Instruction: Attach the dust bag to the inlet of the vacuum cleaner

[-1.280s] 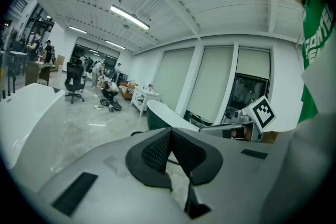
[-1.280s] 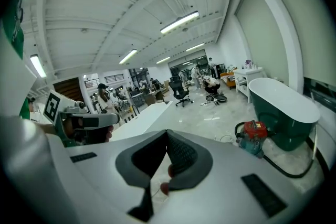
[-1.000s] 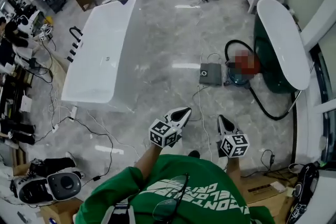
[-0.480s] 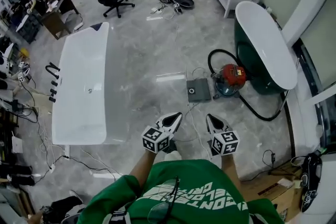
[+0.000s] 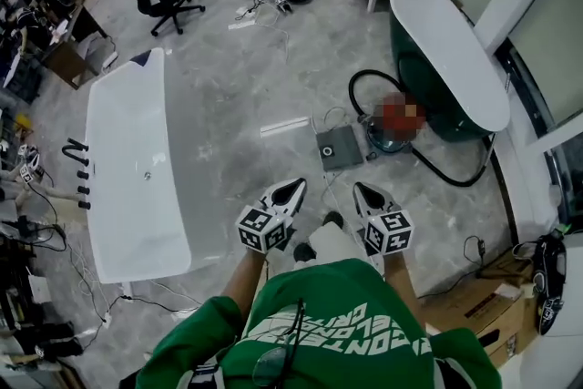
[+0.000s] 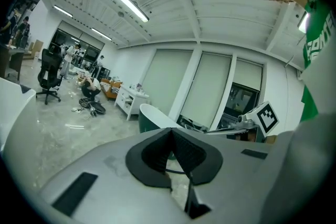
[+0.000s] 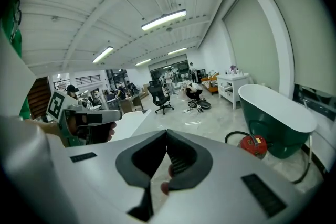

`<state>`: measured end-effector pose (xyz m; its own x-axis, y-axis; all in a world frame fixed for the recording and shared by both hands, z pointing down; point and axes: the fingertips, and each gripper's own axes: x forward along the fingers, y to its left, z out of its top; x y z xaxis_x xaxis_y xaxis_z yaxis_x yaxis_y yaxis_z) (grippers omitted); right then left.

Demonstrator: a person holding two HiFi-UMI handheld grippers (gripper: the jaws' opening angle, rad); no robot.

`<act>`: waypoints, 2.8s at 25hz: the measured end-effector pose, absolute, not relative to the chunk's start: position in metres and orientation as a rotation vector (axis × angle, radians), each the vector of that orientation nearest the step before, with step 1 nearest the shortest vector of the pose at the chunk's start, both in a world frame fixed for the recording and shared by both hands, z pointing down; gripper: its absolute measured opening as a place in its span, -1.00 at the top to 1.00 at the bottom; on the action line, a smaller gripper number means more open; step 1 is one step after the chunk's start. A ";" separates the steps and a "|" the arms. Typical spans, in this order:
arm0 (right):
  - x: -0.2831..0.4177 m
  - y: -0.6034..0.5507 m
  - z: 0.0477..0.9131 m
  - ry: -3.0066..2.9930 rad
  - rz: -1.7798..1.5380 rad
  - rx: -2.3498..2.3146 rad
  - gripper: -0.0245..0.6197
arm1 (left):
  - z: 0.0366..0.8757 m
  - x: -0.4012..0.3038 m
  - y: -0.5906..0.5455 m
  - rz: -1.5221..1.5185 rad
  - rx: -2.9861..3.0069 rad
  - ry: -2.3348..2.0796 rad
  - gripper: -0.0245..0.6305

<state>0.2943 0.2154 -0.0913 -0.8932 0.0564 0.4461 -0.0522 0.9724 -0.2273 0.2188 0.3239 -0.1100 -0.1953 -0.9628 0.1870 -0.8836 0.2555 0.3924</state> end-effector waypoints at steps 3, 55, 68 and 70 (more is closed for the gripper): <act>0.272 0.200 -0.087 -2.666 0.344 0.034 0.90 | -0.102 0.196 0.309 -0.263 1.703 -2.118 0.92; 0.137 -0.032 -0.068 -2.660 0.621 0.773 0.90 | -0.094 0.002 0.039 0.040 2.201 -1.624 0.92; 0.103 -0.048 -0.076 -2.602 0.600 0.930 0.90 | -0.099 -0.043 0.010 0.042 2.299 -1.487 0.92; 0.093 -0.045 -0.077 -2.593 0.600 0.938 0.90 | -0.098 -0.053 0.009 0.043 2.304 -1.469 0.92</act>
